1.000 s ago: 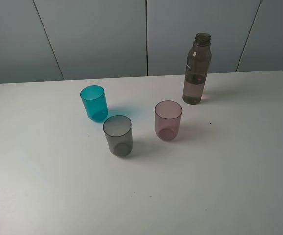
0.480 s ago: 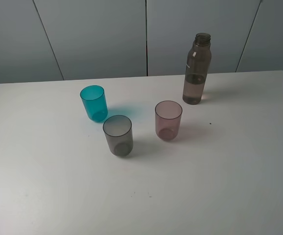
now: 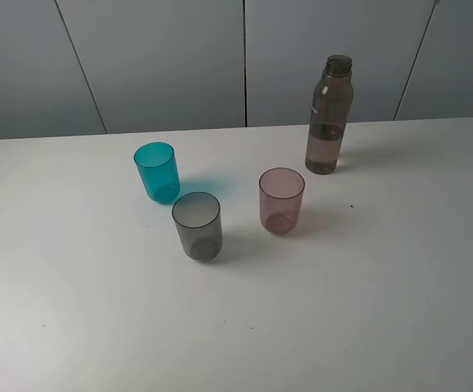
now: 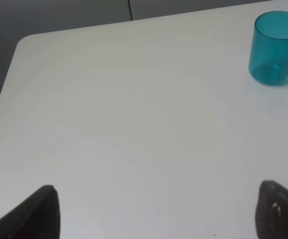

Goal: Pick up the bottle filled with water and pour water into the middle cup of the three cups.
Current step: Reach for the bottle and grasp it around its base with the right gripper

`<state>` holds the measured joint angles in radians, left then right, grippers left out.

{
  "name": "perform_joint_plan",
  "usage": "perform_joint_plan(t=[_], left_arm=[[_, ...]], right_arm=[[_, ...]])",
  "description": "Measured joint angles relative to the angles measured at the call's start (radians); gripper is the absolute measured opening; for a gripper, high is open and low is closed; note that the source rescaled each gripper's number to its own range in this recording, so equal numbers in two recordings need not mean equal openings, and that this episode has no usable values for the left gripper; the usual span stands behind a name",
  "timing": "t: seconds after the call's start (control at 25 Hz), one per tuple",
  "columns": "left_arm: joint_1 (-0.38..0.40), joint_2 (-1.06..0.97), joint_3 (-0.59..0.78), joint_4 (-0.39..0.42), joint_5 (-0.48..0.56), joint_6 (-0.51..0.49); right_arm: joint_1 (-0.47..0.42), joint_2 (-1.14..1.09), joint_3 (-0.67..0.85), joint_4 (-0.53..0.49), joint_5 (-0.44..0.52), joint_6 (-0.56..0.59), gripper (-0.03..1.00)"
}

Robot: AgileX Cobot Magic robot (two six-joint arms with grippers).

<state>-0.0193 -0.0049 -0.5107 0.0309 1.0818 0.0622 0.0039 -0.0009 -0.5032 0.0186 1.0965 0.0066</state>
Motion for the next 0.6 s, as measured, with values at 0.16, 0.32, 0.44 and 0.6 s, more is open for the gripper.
perform_joint_plan(t=[0.16, 0.32, 0.44, 0.6], left_arm=[[0.000, 0.000, 0.000, 0.000, 0.000, 0.000], [0.000, 0.000, 0.000, 0.000, 0.000, 0.000], [0.000, 0.000, 0.000, 0.000, 0.000, 0.000], [0.000, 0.000, 0.000, 0.000, 0.000, 0.000]], right_arm=[[0.000, 0.000, 0.000, 0.000, 0.000, 0.000, 1.00], [0.000, 0.000, 0.000, 0.000, 0.000, 0.000, 1.00], [0.000, 0.000, 0.000, 0.000, 0.000, 0.000, 1.00], [0.000, 0.000, 0.000, 0.000, 0.000, 0.000, 1.00]])
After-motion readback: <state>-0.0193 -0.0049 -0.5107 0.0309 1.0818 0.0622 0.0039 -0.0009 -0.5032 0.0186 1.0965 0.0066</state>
